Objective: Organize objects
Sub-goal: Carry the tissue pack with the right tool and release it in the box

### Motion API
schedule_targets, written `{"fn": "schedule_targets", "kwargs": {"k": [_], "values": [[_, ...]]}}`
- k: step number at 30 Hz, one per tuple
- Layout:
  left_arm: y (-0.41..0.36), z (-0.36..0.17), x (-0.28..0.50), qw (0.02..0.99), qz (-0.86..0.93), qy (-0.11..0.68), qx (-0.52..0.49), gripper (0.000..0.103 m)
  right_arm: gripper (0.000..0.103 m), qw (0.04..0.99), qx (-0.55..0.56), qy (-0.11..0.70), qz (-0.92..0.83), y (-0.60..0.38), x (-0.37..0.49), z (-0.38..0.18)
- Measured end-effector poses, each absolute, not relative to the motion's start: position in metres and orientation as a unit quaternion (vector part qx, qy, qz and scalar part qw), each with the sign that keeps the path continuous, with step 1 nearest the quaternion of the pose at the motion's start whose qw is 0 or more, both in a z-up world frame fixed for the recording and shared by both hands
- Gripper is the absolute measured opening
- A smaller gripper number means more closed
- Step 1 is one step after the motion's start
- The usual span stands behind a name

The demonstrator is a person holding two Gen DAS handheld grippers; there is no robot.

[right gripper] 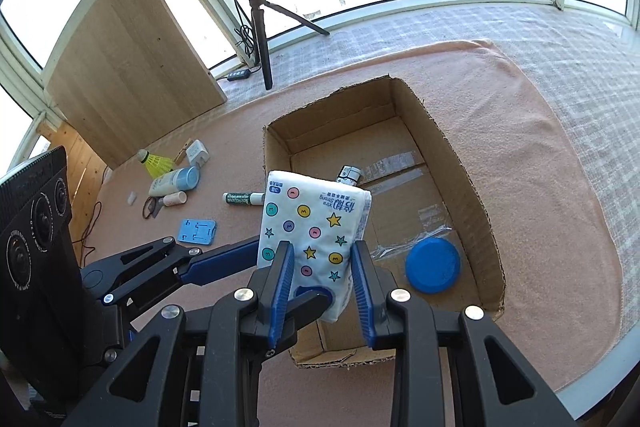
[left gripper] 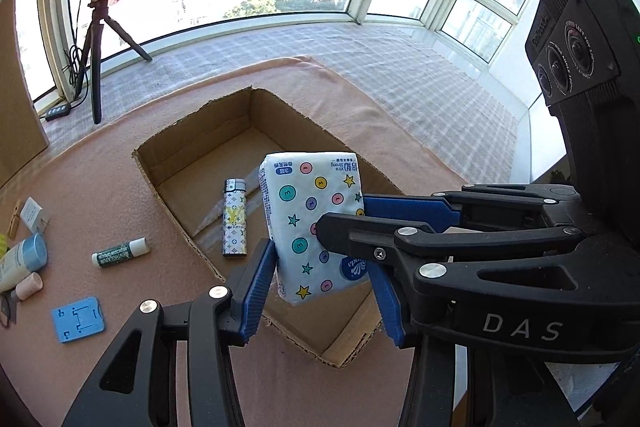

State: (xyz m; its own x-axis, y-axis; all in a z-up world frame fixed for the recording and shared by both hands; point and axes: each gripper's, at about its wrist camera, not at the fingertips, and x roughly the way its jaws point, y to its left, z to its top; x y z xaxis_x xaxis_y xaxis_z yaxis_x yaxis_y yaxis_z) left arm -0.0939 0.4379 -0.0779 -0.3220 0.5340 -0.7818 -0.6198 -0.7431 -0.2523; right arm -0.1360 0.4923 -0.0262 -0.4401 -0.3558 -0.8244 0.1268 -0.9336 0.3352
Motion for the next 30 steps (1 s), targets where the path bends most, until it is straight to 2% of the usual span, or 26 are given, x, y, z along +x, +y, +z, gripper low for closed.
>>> {"fn": "schedule_targets", "kwargs": {"k": [4,5,6,7,8,9,20,30], "values": [[0.449,-0.078,-0.098,0.356,0.814,0.056,-0.455,0.051,0.027,0.143,0.506,-0.109,-0.844,0.502,-0.141,-0.025],[0.451,-0.078,-0.099,0.354,0.816,0.060,-0.453,0.054,0.027,0.142,0.503,-0.109,-0.846,0.504,-0.142,-0.024],[0.453,-0.080,-0.100,0.351,0.815,0.068,-0.456,0.059,0.033,0.137,0.498,-0.107,-0.850,0.506,-0.142,-0.023],[0.455,-0.083,-0.101,0.347,0.814,0.073,-0.460,0.075,0.053,0.126,0.497,-0.104,-0.853,0.509,-0.143,-0.023],[0.454,-0.085,-0.101,0.341,0.817,0.074,-0.460,0.082,0.066,0.114,0.494,-0.101,-0.856,0.511,-0.144,-0.023],[0.453,-0.087,-0.102,0.336,0.819,0.072,-0.460,0.082,0.080,0.104,0.488,-0.100,-0.861,0.514,-0.144,-0.022],[0.425,-0.095,-0.114,0.318,0.820,0.049,-0.473,0.082,0.080,0.089,0.494,-0.112,-0.858,0.517,-0.145,-0.027],[0.366,-0.090,-0.121,0.270,0.836,0.033,-0.477,0.082,0.080,0.105,0.503,-0.099,-0.852,0.493,-0.141,-0.028]]}}
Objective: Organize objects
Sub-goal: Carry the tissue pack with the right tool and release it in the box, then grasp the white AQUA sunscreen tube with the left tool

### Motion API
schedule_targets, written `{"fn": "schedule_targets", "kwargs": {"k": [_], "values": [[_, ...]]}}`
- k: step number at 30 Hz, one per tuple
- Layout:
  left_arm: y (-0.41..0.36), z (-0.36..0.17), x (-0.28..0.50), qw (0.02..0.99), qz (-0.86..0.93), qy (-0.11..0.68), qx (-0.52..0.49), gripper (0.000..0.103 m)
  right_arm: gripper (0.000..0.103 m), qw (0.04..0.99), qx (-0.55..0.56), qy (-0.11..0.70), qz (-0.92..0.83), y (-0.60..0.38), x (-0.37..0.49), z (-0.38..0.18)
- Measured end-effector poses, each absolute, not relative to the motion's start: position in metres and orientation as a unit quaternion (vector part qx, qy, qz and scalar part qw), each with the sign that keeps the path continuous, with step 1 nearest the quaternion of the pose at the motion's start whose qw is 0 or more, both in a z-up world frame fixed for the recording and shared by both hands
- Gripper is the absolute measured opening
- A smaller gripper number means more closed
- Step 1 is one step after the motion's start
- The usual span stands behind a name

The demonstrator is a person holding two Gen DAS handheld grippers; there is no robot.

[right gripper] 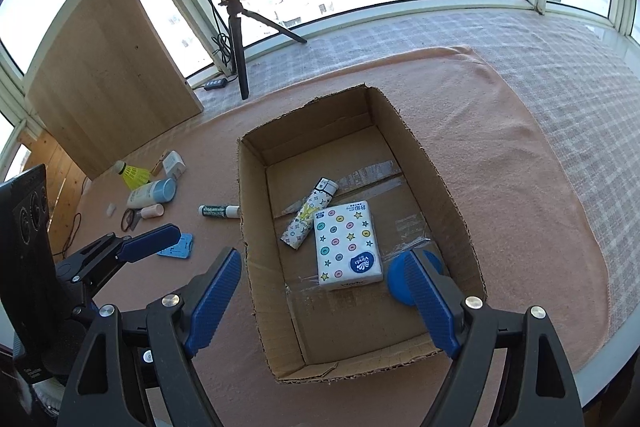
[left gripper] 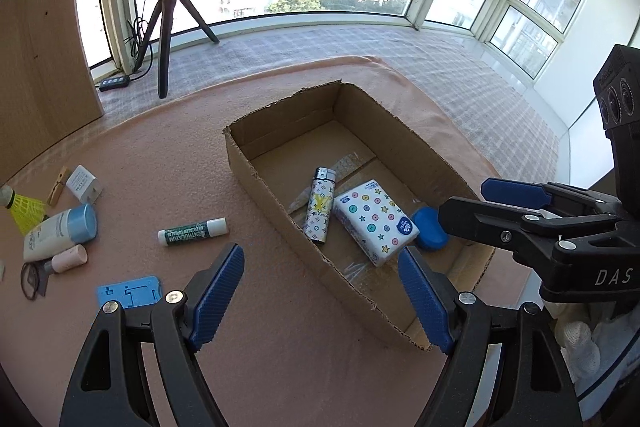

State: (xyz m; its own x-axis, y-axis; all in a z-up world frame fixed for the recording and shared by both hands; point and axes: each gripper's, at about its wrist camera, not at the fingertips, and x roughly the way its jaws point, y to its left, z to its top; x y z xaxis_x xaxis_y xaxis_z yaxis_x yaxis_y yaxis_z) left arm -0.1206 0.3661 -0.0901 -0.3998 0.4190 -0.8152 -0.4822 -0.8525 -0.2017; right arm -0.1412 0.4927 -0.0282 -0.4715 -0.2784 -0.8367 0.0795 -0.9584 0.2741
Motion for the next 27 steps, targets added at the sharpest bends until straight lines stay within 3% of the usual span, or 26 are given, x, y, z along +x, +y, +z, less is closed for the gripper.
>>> {"fn": "schedule_targets", "kwargs": {"k": [12,24,27], "values": [[0.236,-0.097,-0.158,0.164,0.851,0.003,-0.499,0.082,0.080,0.122,0.508,-0.106,-0.846,0.453,-0.131,-0.035],[0.143,-0.121,-0.262,0.098,0.841,-0.016,-0.532,0.082,0.080,0.083,0.541,-0.123,-0.828,0.445,-0.111,-0.065],[0.137,-0.132,-0.285,0.095,0.833,-0.013,-0.546,0.072,0.080,0.070,0.542,-0.128,-0.827,0.449,-0.106,-0.067]]}}
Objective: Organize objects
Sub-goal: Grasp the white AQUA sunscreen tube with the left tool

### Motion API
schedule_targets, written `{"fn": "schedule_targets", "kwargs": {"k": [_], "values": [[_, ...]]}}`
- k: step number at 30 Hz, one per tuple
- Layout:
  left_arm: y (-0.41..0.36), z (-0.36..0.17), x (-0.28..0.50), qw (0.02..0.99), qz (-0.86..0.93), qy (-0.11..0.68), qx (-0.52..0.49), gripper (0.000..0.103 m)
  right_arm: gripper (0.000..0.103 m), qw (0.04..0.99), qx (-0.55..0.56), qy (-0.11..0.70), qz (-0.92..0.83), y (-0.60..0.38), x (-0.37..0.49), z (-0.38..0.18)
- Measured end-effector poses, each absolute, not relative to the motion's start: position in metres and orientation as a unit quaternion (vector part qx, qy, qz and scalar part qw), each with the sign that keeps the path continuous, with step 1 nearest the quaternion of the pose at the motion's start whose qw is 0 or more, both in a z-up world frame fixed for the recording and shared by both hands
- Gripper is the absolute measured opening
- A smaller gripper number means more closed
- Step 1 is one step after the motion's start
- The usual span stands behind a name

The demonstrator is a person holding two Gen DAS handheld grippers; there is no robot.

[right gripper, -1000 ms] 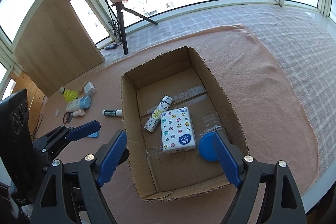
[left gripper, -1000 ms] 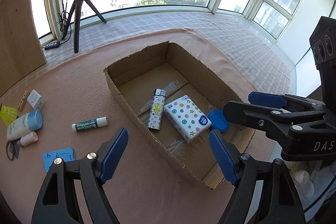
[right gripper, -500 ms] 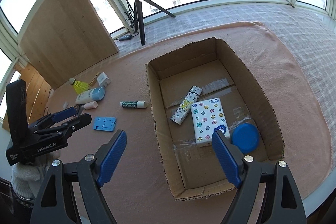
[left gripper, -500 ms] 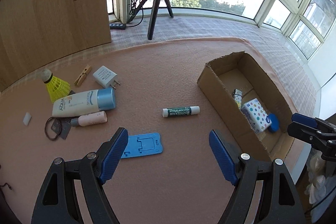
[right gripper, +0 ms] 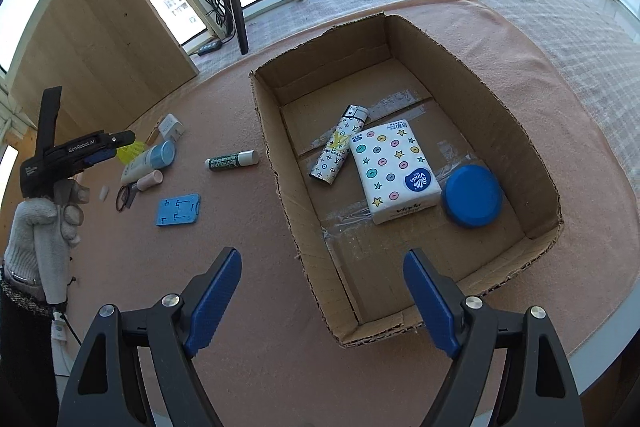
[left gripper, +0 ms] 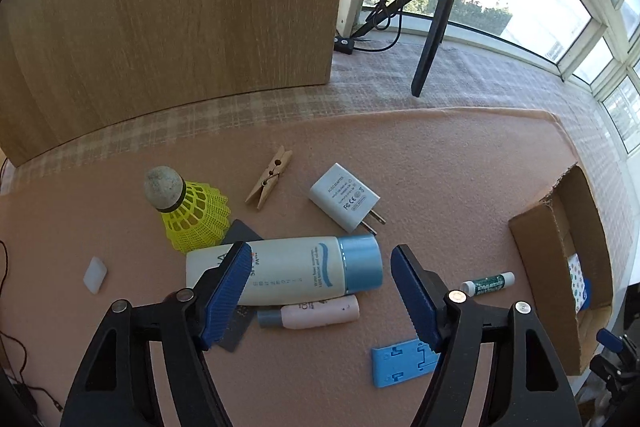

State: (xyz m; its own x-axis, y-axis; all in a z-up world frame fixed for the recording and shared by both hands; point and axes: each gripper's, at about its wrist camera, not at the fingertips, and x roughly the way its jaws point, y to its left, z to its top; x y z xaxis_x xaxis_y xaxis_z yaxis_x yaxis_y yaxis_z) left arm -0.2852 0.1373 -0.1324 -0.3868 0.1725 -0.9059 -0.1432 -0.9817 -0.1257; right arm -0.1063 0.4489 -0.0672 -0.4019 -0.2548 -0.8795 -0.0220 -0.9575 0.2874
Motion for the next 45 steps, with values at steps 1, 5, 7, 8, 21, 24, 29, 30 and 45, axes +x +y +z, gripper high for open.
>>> {"fn": "schedule_targets", "kwargs": {"k": [1,5,7,8,21,24,29,30,45], "values": [[0.136,-0.137,-0.292,0.093,0.830,-0.010,-0.550,0.069,0.080,0.066,0.542,-0.130,-0.828,0.450,-0.105,-0.068],[0.132,-0.155,-0.310,0.093,0.818,-0.011,-0.568,0.060,0.080,0.051,0.543,-0.140,-0.826,0.456,-0.100,-0.070],[0.129,-0.162,-0.316,0.092,0.813,-0.016,-0.574,0.058,0.080,0.046,0.545,-0.143,-0.825,0.458,-0.099,-0.071],[0.130,-0.167,-0.317,0.092,0.812,-0.014,-0.577,0.057,0.080,0.044,0.546,-0.144,-0.824,0.459,-0.098,-0.072],[0.124,-0.180,-0.293,0.120,0.804,-0.021,-0.582,0.057,0.080,0.068,0.553,-0.125,-0.821,0.427,-0.105,-0.077],[0.121,-0.181,-0.278,0.126,0.802,-0.030,-0.584,0.057,0.080,0.083,0.554,-0.121,-0.819,0.413,-0.108,-0.077],[0.118,-0.185,-0.251,0.127,0.801,-0.033,-0.584,0.057,0.080,0.104,0.554,-0.093,-0.821,0.386,-0.111,-0.074],[0.117,-0.186,-0.244,0.128,0.801,-0.034,-0.583,0.057,0.080,0.107,0.554,-0.088,-0.821,0.383,-0.112,-0.074],[0.092,-0.190,-0.169,0.118,0.802,-0.031,-0.585,0.057,0.080,0.093,0.515,-0.053,-0.850,0.376,-0.105,-0.051]]}}
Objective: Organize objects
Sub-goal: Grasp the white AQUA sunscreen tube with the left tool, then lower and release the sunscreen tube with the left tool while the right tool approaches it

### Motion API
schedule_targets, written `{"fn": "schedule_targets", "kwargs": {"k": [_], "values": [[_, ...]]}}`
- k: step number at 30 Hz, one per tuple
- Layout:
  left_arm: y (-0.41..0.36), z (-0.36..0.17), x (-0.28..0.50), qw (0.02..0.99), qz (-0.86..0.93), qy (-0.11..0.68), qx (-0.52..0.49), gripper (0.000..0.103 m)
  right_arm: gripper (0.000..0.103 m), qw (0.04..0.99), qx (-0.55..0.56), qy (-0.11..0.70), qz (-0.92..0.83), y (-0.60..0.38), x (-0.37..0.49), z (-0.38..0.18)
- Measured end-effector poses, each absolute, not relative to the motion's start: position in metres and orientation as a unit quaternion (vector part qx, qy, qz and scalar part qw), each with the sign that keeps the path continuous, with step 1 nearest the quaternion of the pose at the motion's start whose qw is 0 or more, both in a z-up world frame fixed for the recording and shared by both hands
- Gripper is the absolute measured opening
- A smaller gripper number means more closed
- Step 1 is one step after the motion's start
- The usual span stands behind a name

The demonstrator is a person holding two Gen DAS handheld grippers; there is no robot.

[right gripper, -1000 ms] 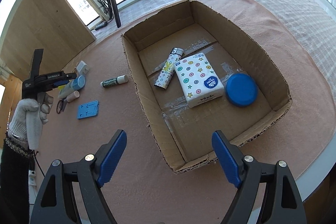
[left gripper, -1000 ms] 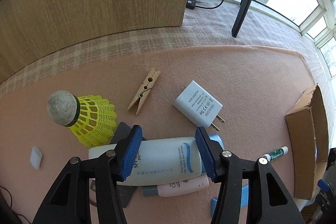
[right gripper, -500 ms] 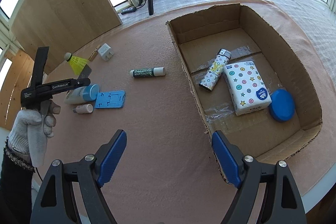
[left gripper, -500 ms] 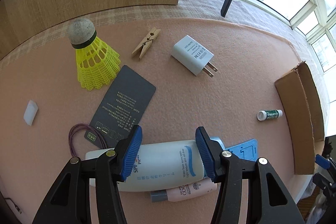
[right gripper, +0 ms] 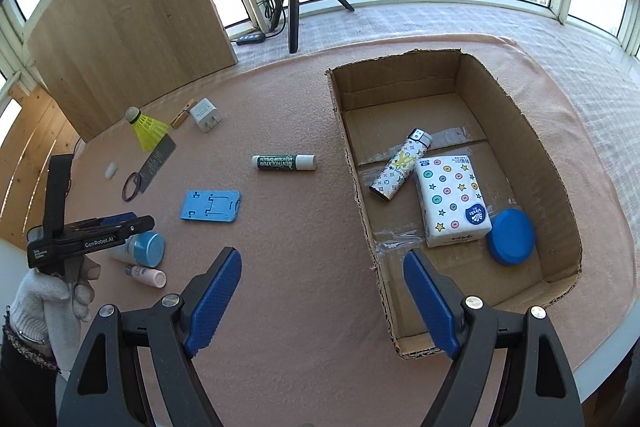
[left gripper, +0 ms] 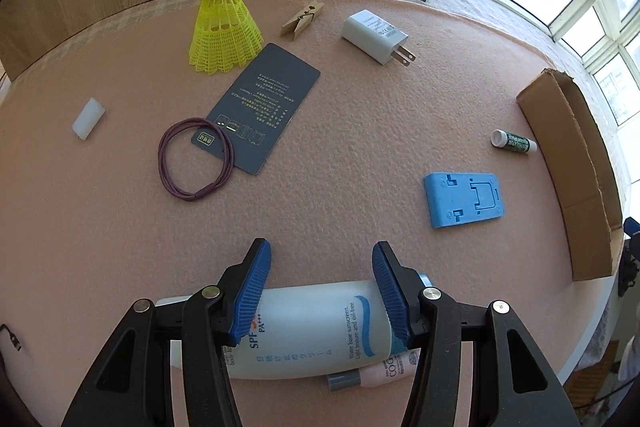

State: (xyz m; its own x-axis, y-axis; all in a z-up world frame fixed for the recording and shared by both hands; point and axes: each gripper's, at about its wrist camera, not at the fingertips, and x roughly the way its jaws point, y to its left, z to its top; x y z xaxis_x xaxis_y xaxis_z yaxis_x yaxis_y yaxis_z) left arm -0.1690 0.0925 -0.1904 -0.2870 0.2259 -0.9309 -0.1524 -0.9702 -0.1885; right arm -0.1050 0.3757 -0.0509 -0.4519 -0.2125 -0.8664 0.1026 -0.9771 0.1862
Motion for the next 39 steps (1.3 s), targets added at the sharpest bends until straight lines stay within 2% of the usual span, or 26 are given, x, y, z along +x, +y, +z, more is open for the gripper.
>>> {"fn": "schedule_targets", "kwargs": {"k": [12,22,26,29,31,33,39], "values": [[0.038,-0.139,-0.113,0.088,0.836,-0.087,-0.535,0.057,0.080,0.188,0.518,-0.034,-0.834,0.308,-0.108,-0.049],[0.019,-0.161,-0.076,0.089,0.814,-0.142,-0.556,0.057,0.080,0.313,0.576,-0.017,-0.756,0.205,-0.147,-0.089],[0.018,-0.170,-0.081,0.089,0.811,-0.149,-0.559,0.055,0.080,0.314,0.611,-0.028,-0.726,0.180,-0.162,-0.116],[0.019,-0.176,-0.087,0.088,0.808,-0.145,-0.564,0.055,0.069,0.314,0.622,-0.026,-0.717,0.168,-0.166,-0.129],[0.019,-0.179,-0.091,0.089,0.807,-0.141,-0.567,0.055,0.052,0.315,0.628,-0.022,-0.711,0.162,-0.167,-0.134],[0.018,-0.180,-0.094,0.089,0.807,-0.138,-0.567,0.055,0.045,0.319,0.633,-0.023,-0.705,0.159,-0.167,-0.137],[0.019,-0.181,-0.114,0.090,0.811,-0.124,-0.565,0.055,0.043,0.330,0.637,-0.031,-0.695,0.157,-0.165,-0.138]]}}
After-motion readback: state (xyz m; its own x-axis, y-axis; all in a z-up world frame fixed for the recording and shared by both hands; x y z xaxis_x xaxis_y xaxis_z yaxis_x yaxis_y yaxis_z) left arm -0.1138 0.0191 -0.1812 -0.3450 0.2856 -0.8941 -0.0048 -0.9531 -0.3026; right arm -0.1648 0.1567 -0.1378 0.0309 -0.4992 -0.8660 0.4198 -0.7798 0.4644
